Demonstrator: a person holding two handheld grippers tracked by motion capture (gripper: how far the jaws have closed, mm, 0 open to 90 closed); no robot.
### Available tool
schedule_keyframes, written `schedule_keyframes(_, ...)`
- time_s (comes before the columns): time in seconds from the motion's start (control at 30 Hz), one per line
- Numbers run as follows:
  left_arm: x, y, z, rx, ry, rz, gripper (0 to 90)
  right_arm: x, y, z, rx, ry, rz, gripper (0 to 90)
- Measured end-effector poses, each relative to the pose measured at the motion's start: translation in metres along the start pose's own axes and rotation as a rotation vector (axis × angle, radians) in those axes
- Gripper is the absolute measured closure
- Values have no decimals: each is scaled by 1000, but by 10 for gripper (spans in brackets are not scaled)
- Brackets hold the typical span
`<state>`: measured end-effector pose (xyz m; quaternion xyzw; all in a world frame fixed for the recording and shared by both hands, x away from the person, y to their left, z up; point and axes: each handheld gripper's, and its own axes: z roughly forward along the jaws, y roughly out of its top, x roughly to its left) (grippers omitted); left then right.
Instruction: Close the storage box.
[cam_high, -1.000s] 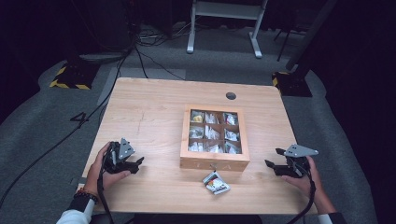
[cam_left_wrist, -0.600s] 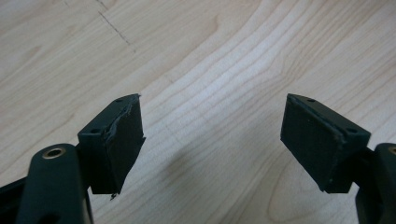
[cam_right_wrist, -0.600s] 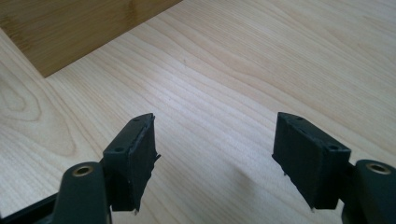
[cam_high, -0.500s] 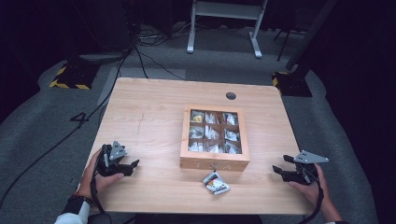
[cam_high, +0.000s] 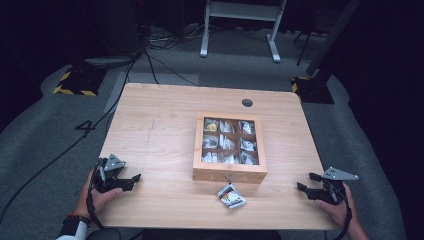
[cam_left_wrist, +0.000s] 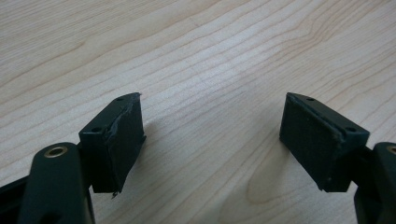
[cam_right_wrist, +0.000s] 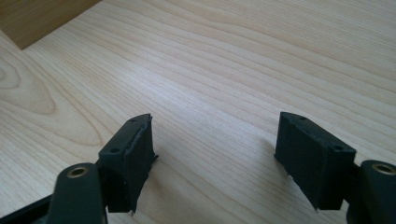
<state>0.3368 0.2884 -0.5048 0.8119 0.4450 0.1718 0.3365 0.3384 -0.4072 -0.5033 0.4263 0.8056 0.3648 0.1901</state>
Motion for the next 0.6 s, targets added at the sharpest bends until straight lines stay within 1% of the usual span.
schedule_keyframes(0.27,0,0,0,0,0,0,219,1,-1,-1,2,-9,-7,271)
schedule_keyframes(0.6,0,0,0,0,1,-1,219,1,-1,-1,3,-12,1,270)
